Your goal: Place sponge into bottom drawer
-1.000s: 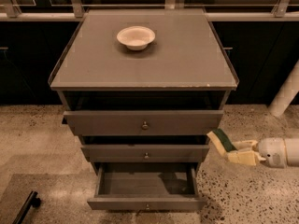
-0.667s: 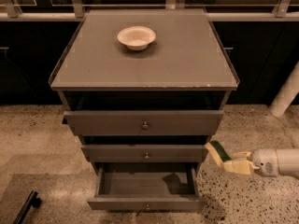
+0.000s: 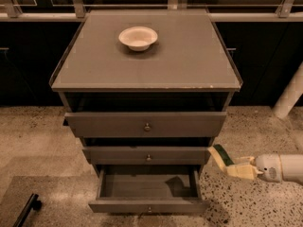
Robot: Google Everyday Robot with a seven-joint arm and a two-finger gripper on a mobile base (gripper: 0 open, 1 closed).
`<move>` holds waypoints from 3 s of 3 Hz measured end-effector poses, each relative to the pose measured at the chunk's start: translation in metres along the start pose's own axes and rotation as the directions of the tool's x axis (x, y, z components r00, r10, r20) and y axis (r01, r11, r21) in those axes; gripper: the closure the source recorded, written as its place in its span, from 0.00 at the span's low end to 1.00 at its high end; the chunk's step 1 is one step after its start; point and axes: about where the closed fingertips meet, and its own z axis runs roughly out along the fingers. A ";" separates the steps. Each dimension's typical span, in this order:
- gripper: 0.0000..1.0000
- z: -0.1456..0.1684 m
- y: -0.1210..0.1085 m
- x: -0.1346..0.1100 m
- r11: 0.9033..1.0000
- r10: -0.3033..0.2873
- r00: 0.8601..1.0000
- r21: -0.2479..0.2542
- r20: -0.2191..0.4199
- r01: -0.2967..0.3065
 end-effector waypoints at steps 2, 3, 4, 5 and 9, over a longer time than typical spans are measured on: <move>1.00 0.064 -0.059 0.064 0.956 0.254 0.967 -0.154 0.008 -0.250; 1.00 0.112 -0.087 0.095 0.905 0.360 0.932 -0.229 -0.044 -0.360; 1.00 0.120 -0.092 0.102 0.899 0.369 0.928 -0.235 -0.044 -0.369; 1.00 0.123 -0.093 0.104 0.902 0.368 0.929 -0.228 -0.033 -0.366; 1.00 0.228 -0.183 0.151 0.868 0.469 0.873 -0.114 -0.136 -0.484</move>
Offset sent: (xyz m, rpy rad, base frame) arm 0.0259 0.0279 -0.1991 0.3378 0.4139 -0.0306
